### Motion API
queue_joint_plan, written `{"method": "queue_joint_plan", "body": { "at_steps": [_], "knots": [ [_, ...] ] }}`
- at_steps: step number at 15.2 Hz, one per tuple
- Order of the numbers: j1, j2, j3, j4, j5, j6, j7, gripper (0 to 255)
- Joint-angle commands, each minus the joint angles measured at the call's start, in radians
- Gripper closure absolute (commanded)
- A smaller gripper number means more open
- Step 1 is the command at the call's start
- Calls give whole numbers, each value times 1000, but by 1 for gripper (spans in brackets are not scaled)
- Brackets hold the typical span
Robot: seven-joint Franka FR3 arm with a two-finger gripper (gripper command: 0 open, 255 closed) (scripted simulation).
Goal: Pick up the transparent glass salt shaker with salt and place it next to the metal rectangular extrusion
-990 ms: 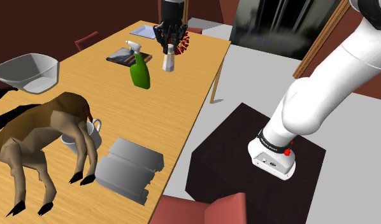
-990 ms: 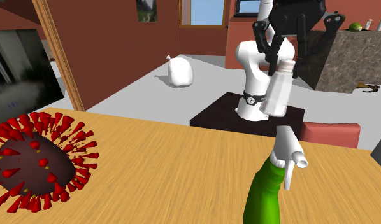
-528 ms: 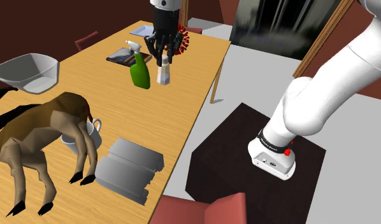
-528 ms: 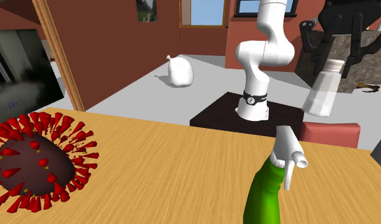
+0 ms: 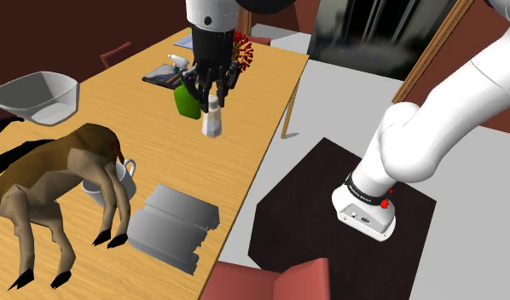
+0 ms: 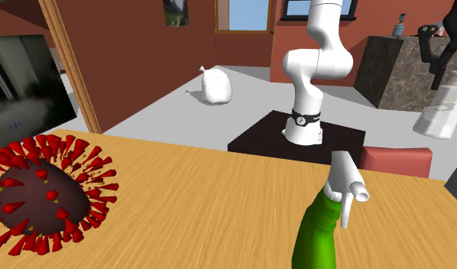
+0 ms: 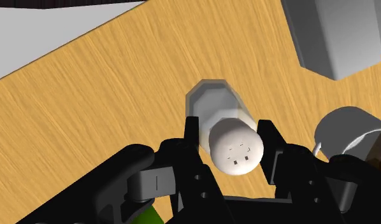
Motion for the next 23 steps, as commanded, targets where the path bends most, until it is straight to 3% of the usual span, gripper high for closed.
{"method": "queue_joint_plan", "body": {
  "at_steps": [1, 7, 23],
  "knots": [
    [21, 2, 37, 5, 6, 3, 56, 255],
    [71, 32, 137, 43, 11, 8, 206, 255],
    [76, 73, 158, -136, 10, 226, 206, 255]
  ]
}}
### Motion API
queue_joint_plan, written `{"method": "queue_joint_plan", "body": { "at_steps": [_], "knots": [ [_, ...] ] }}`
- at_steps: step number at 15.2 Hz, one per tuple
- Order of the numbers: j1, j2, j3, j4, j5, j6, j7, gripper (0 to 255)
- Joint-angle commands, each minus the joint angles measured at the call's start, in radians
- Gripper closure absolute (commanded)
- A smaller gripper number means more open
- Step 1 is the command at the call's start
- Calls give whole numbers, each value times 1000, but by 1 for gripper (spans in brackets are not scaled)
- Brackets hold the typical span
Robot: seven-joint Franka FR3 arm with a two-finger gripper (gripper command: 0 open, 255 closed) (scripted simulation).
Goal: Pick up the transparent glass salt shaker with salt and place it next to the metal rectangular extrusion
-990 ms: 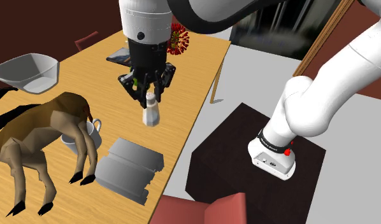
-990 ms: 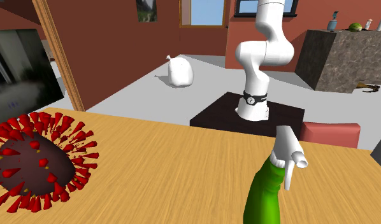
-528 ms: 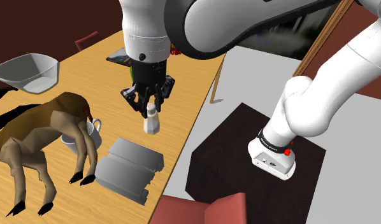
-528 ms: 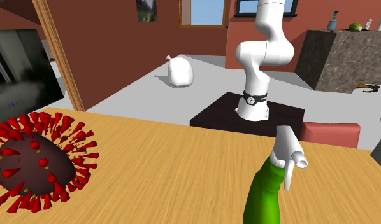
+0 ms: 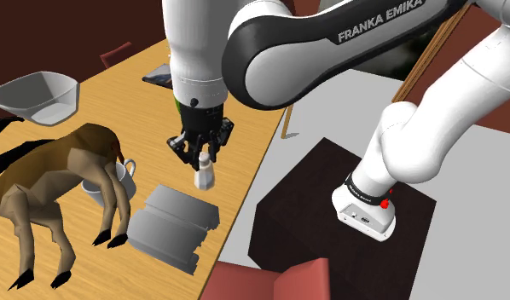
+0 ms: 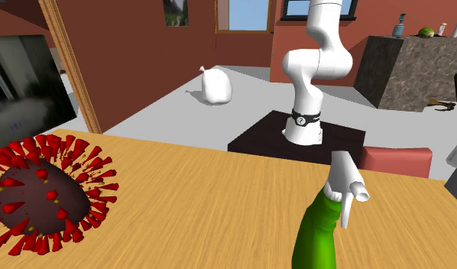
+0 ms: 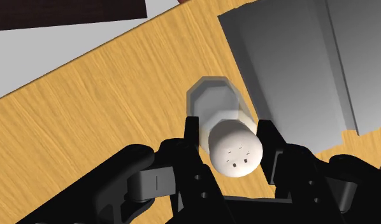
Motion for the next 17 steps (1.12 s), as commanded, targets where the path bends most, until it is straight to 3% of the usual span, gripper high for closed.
{"method": "queue_joint_plan", "body": {
  "at_steps": [1, 17],
  "knots": [
    [0, 10, 3, -20, -2, 30, 1, 255],
    [-2, 112, 27, -140, -36, 246, 24, 255]
  ]
}}
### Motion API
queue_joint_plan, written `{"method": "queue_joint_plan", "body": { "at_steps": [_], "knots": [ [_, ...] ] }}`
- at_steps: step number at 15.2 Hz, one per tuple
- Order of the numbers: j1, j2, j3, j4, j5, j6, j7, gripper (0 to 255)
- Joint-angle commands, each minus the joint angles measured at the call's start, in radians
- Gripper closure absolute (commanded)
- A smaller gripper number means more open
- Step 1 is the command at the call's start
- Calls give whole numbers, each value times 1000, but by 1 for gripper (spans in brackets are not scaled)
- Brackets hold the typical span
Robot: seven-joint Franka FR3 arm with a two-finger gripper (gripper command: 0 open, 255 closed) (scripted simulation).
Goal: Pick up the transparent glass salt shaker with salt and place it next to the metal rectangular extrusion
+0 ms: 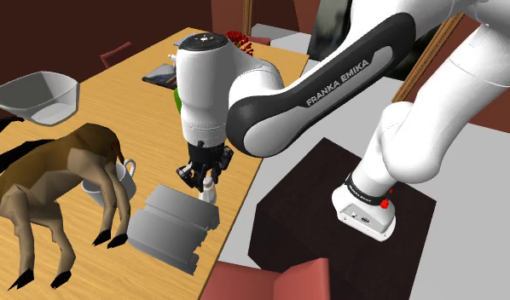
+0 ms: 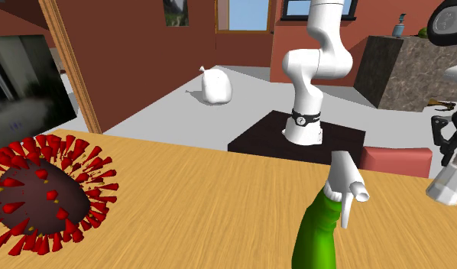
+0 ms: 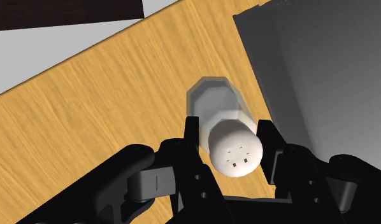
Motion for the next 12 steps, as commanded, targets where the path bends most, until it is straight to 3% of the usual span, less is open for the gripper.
{"method": "queue_joint_plan", "body": {
  "at_steps": [1, 6, 7, 12],
  "knots": [
    [0, 5, 1, -3, -2, 9, 2, 255],
    [0, 5, 1, -3, -2, 9, 2, 255],
    [0, 5, 1, -3, -2, 9, 2, 0],
    [0, 5, 1, -3, -2, 9, 2, 0]
  ]
}}
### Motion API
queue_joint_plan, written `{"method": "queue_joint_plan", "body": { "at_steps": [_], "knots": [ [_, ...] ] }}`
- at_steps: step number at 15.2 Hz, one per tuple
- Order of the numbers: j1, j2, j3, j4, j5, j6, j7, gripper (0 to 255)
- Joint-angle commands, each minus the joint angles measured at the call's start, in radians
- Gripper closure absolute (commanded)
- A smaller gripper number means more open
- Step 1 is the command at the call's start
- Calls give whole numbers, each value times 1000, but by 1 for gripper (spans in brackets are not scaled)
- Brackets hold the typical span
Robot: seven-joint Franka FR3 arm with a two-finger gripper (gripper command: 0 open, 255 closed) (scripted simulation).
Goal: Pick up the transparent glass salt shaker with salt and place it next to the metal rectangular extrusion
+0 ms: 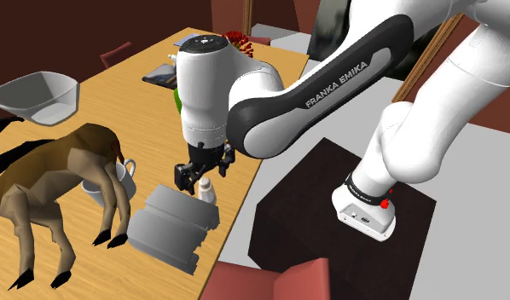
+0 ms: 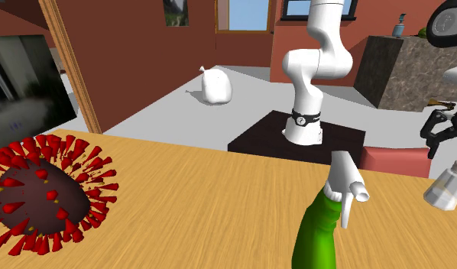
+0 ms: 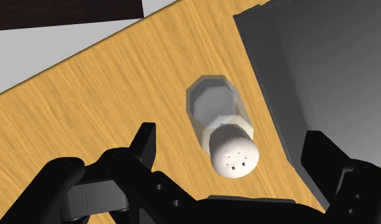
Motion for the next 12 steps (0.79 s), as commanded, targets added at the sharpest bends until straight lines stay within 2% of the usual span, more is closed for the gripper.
{"method": "queue_joint_plan", "body": {
  "at_steps": [1, 4, 12],
  "knots": [
    [0, -24, -4, 13, 11, -36, -8, 0],
    [1, -82, -17, 57, 32, -134, -26, 0],
    [1, -82, -18, 57, 32, -134, -26, 0]
  ]
}}
